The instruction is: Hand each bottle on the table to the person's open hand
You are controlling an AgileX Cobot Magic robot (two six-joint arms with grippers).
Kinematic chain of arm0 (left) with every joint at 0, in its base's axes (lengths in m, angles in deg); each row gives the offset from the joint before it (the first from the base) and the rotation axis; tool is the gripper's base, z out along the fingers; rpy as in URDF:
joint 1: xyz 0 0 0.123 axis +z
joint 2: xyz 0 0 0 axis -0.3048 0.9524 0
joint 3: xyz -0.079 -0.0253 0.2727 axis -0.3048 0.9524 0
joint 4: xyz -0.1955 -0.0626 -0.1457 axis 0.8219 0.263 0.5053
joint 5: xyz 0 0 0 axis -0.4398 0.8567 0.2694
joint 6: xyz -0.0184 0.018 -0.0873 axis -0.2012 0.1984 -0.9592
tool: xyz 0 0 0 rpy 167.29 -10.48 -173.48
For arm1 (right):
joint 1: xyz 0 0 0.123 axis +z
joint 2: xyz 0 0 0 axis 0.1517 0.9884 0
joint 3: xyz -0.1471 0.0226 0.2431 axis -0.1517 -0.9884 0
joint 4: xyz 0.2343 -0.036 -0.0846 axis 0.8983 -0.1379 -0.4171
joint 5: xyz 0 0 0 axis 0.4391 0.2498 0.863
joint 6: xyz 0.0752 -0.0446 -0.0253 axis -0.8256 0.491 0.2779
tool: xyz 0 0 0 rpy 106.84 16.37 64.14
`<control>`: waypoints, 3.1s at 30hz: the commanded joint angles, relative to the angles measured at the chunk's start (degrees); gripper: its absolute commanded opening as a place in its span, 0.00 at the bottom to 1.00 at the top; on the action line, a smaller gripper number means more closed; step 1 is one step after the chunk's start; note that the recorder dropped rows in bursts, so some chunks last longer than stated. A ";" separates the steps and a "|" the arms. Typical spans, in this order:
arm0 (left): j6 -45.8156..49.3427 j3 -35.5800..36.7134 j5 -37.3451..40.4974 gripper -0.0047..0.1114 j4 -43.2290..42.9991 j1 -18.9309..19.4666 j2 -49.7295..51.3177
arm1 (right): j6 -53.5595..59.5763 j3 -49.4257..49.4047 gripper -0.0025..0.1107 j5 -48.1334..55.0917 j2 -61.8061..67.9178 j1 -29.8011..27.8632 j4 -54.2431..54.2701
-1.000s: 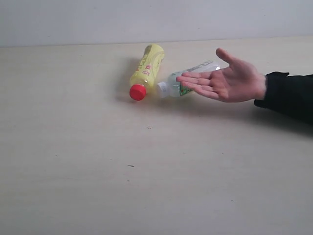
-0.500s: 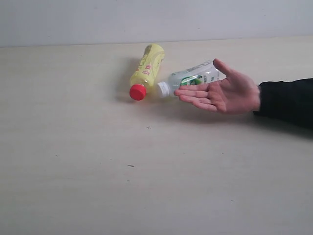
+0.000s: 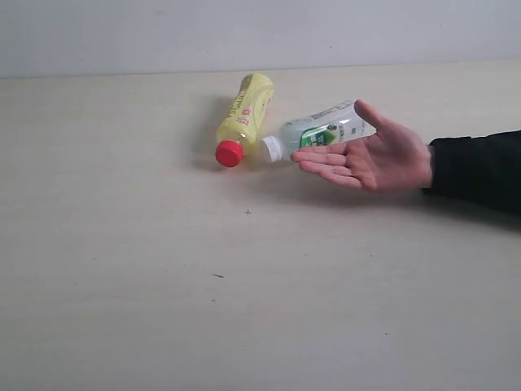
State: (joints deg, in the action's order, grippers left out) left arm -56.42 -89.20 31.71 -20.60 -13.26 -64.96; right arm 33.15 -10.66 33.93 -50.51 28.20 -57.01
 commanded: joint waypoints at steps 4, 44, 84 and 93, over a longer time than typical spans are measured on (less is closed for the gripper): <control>-4.06 -0.46 -9.59 0.04 0.01 0.07 -0.04 | -0.33 -0.12 0.02 -0.64 -0.23 -0.17 0.06; 75.60 -126.53 81.86 0.04 15.43 -27.62 131.01 | -0.46 -0.12 0.02 -0.64 -0.23 -0.17 0.04; 78.75 -126.95 72.53 0.63 19.50 -32.52 142.32 | -0.45 -0.12 0.02 -0.54 -0.23 -0.17 0.04; 79.14 -126.95 72.53 0.63 20.39 -32.52 142.32 | -0.35 -0.12 0.02 -0.56 -0.23 -0.17 0.04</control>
State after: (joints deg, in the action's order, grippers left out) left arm 22.30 -215.85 104.71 -1.24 -45.58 77.64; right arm 32.81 -10.66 33.83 -50.51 28.20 -56.90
